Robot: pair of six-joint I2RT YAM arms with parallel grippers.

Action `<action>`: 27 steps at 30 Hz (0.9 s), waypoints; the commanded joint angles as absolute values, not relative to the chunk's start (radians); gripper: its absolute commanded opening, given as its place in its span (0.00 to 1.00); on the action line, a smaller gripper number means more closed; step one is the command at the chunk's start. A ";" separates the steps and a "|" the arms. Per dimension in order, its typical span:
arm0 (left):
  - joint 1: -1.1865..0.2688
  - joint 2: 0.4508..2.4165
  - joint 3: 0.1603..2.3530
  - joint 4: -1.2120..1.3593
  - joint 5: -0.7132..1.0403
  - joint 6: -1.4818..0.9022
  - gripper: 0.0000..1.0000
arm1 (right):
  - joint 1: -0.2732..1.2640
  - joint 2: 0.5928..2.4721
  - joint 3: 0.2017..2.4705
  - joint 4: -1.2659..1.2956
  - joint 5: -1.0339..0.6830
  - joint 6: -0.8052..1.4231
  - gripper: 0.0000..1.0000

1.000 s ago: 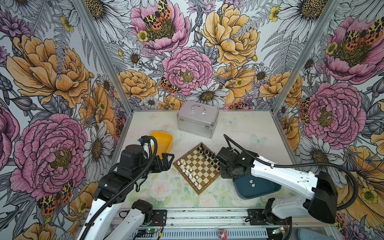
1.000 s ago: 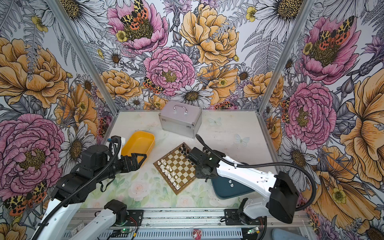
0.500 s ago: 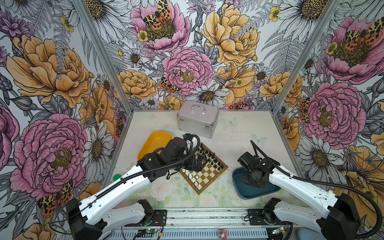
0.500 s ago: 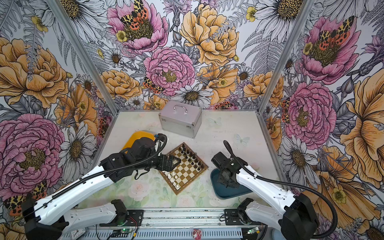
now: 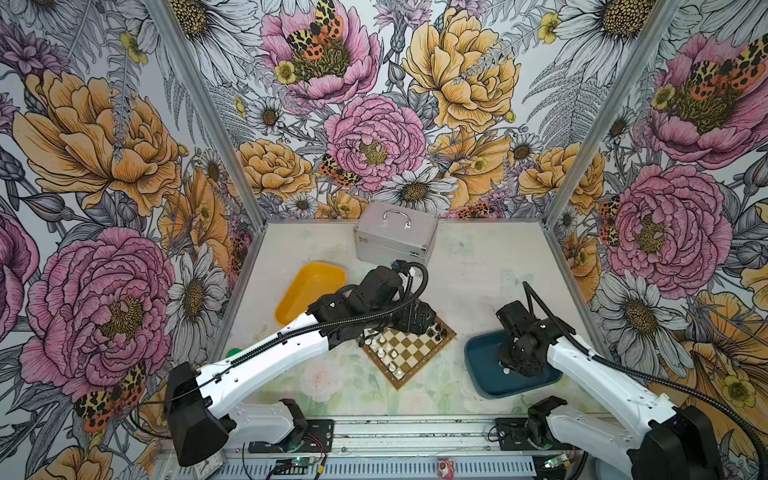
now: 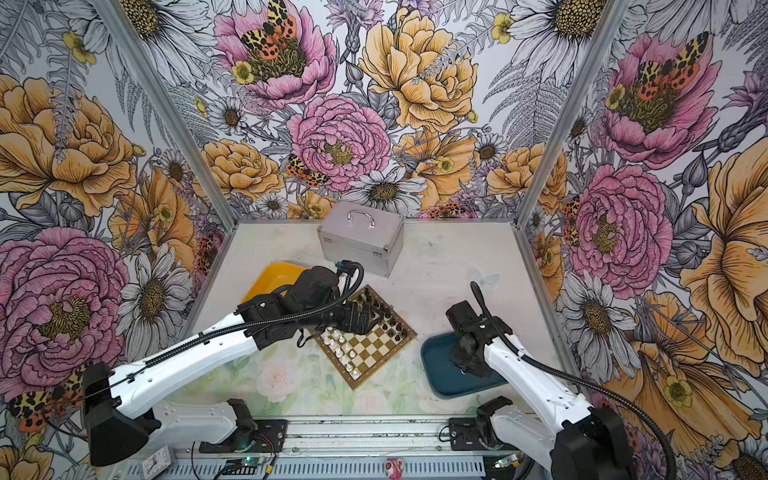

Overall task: Set up the chess pieces on the board
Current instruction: 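Lower the right gripper and grasp another white pawn in the teal tray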

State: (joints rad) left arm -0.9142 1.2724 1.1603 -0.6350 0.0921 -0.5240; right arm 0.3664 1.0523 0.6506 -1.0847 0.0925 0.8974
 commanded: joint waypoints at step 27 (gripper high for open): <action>-0.841 1.293 1.205 -0.606 0.123 -0.481 0.99 | 0.314 1.202 0.658 -0.941 0.029 0.807 0.23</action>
